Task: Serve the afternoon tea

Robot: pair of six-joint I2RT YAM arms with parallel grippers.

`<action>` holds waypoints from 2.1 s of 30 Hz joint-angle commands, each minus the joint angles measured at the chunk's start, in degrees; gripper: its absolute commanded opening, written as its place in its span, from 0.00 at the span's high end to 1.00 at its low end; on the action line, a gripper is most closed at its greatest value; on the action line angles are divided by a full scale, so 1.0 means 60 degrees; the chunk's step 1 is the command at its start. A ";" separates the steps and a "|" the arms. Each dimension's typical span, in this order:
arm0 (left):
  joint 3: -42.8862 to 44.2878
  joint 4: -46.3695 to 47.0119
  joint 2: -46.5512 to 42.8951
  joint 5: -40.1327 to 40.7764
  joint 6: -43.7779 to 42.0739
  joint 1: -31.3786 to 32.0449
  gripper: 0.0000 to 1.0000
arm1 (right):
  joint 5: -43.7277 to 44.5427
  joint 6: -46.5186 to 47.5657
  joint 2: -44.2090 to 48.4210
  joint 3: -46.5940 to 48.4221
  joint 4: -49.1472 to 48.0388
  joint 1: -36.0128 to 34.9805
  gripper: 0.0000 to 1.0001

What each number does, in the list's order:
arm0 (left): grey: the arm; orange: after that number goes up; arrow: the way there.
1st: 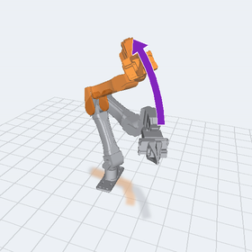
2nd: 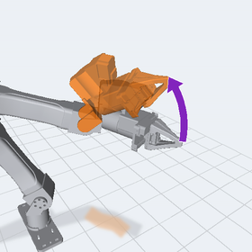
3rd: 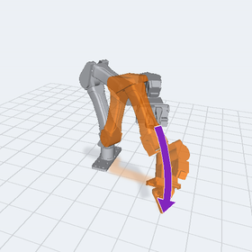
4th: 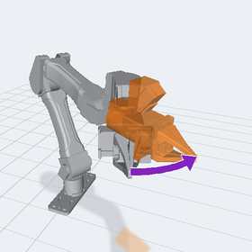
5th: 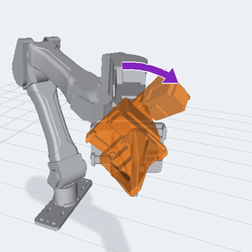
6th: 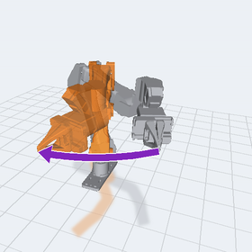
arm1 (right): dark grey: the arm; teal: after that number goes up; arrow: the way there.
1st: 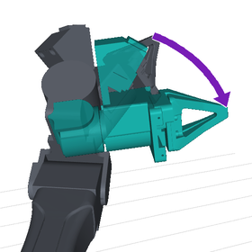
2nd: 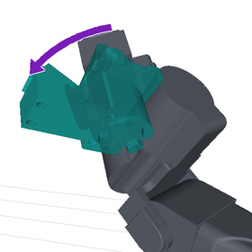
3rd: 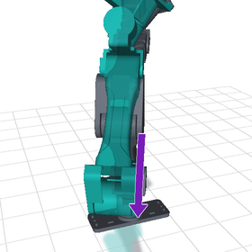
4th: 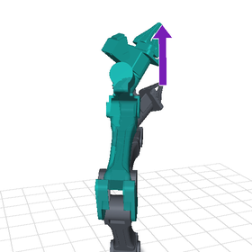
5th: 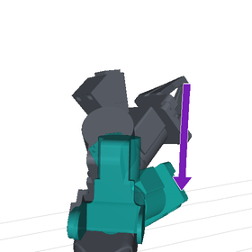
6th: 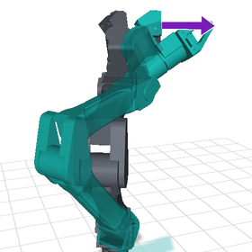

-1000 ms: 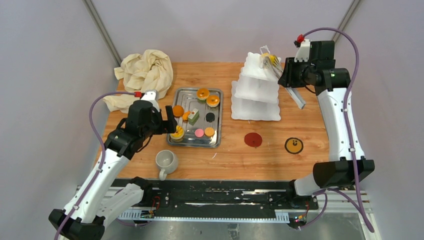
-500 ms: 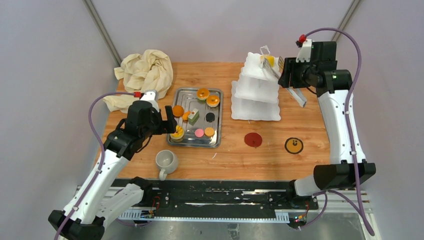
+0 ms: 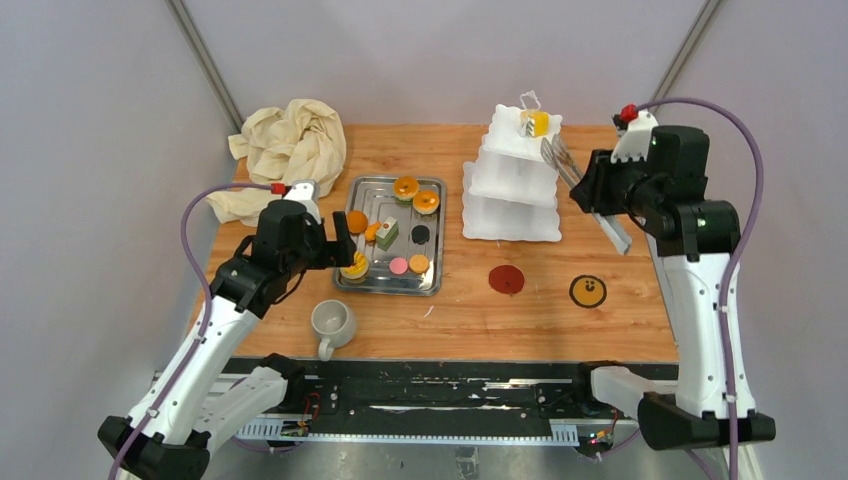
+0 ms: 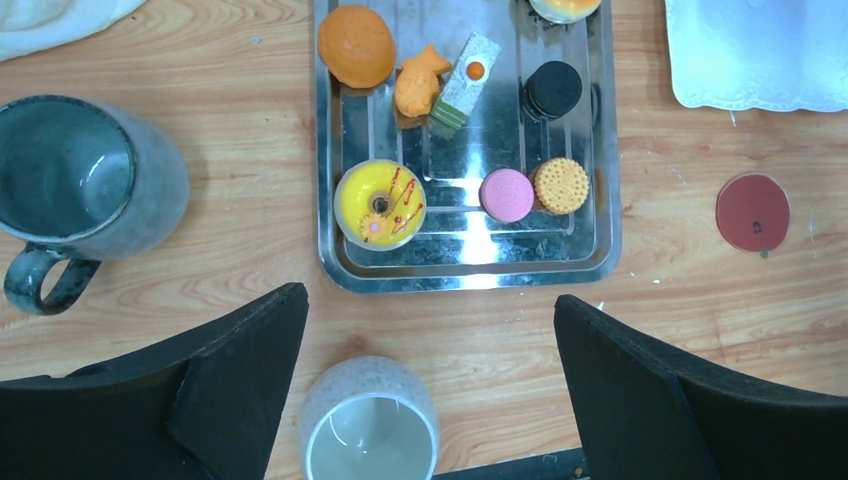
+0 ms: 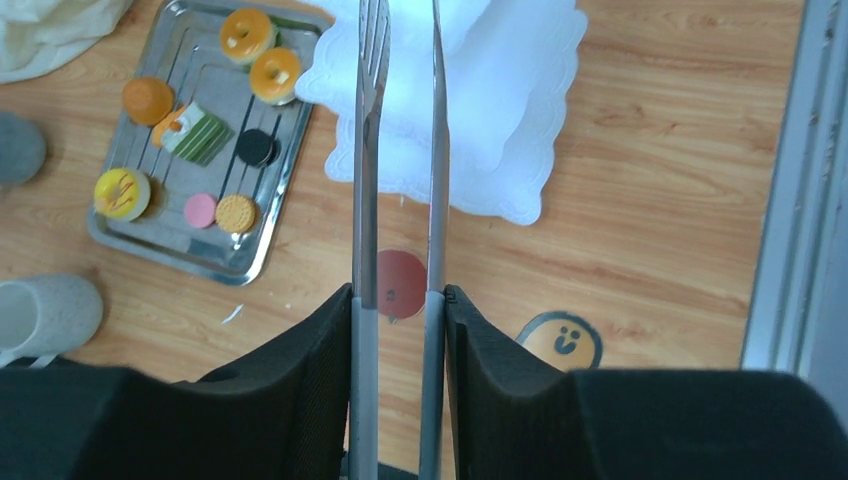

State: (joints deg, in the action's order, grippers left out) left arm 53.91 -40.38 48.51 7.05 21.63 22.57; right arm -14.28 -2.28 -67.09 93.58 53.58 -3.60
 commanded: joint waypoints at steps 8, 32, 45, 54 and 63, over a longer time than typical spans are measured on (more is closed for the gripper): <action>0.0063 0.0590 0.0382 -0.0495 0.0195 -0.0068 0.02 | -0.3613 -0.0184 0.3002 -0.2960 -0.0260 -0.0780 0.79; -0.0068 -0.0053 -0.0229 0.0092 0.0571 -0.0070 0.02 | 0.3142 -0.3364 -0.2136 -0.3768 -0.4208 -0.6577 0.67; -0.0027 -0.0161 -0.0276 0.0246 0.0160 -0.0056 0.02 | 0.3781 -0.2845 -0.4767 -0.1931 -0.4908 -0.6519 0.58; -0.0045 -0.0305 -0.0322 0.0554 -0.0085 -0.0067 0.02 | 0.4576 -0.2275 -0.5752 -0.0856 -0.4099 -0.6516 0.54; -0.0108 -0.0320 -0.0349 0.0577 -0.0160 -0.0063 0.02 | 0.4250 -0.1858 -0.6374 -0.0402 -0.3630 -0.6471 0.50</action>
State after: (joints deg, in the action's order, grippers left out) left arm 53.54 -42.41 47.33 9.54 21.65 22.57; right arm 10.87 -15.40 -104.01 88.66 29.43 -42.35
